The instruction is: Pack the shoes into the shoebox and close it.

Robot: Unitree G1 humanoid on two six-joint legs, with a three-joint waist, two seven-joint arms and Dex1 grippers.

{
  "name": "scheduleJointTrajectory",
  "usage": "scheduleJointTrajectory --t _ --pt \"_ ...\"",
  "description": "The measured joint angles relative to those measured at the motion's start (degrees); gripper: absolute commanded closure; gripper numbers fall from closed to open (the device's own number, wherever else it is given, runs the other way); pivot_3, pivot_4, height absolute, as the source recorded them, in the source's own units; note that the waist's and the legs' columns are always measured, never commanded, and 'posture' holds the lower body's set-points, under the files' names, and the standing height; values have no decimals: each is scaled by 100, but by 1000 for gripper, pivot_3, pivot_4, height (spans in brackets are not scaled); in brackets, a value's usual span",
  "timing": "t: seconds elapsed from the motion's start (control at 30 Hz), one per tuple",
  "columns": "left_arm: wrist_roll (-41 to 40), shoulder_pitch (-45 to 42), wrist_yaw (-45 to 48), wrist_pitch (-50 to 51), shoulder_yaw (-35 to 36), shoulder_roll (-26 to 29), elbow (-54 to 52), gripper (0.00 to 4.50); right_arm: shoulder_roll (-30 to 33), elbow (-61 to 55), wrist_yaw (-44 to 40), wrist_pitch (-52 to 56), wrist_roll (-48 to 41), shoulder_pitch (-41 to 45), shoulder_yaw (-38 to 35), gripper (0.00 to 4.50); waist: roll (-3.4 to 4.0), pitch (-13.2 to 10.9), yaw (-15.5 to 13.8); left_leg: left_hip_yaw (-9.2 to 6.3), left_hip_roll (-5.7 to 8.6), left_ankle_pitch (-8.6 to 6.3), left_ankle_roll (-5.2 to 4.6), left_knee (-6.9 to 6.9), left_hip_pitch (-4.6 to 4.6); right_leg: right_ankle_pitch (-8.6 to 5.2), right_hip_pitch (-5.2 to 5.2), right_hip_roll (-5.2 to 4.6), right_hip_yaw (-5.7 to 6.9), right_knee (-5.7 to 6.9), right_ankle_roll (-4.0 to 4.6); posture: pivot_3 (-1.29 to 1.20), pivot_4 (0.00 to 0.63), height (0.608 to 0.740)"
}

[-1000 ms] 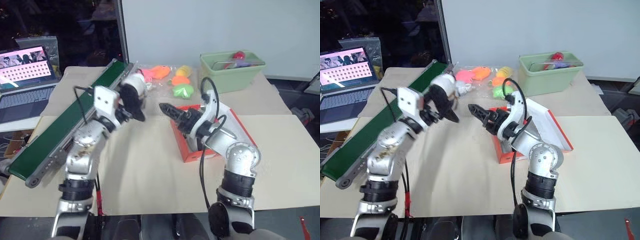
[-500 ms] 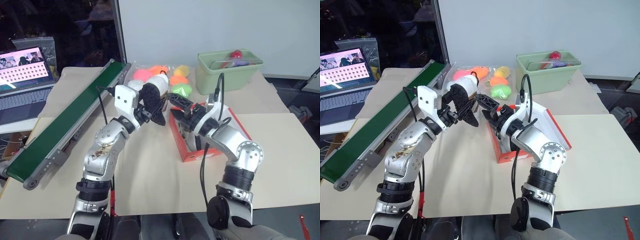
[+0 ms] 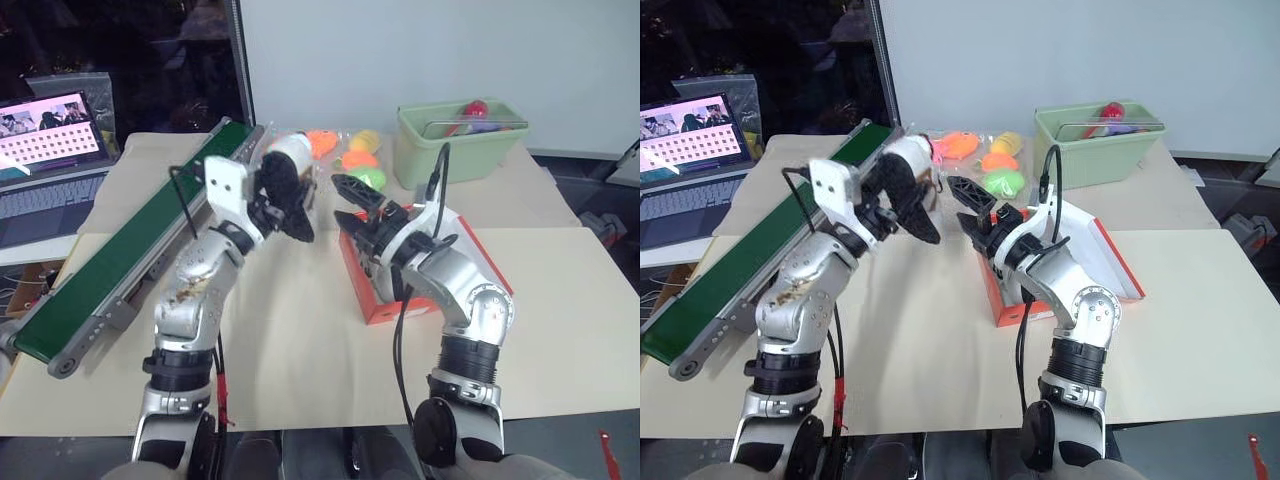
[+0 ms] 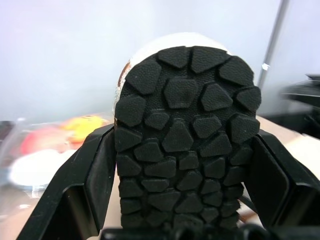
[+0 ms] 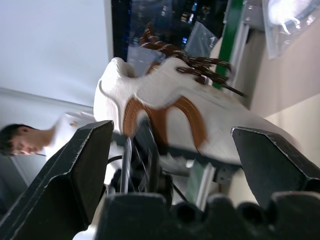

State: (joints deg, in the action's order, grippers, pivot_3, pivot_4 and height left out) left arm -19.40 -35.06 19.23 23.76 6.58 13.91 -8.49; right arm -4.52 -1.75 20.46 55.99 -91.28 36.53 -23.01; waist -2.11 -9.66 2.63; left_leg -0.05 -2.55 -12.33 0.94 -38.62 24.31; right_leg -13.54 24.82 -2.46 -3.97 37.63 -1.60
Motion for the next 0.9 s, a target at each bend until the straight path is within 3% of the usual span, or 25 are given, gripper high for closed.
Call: scheduleJointTrajectory --t 0.1,0.2,0.37,0.57,0.9 --pt "2 -381 2 -37 166 156 261 801 649 -302 -554 26 926 -163 767 0 4 -2 -2 1 2 0 0 8 3 -1 0 -2 0 -11 -2 0 150 729" --pt "-4 -495 54 -73 235 188 538 801 1860 -1041 -1477 -257 2812 -152 2299 0 6 -4 -10 1 3 0 0 23 4 -2 3 -2 0 -26 -4 0 150 729" --pt "-27 -570 229 -70 65 127 675 801 3110 -1390 -2432 -1591 5997 253 4494 0 6 -4 -10 3 3 0 0 41 14 0 16 -2 0 -45 -3 0 150 729" --pt "-50 -591 343 -9 -82 85 683 801 3230 -1212 -3006 -2681 7721 430 4969 0 5 -4 -26 3 2 0 0 48 18 0 19 -3 -2 -52 -3 0 150 729" --pt "-95 -616 428 22 -289 -37 681 801 2351 -819 -3390 -2793 8183 536 4610 0 5 -4 -43 3 2 0 0 48 17 2 19 -4 -1 -48 -1 0 150 729"
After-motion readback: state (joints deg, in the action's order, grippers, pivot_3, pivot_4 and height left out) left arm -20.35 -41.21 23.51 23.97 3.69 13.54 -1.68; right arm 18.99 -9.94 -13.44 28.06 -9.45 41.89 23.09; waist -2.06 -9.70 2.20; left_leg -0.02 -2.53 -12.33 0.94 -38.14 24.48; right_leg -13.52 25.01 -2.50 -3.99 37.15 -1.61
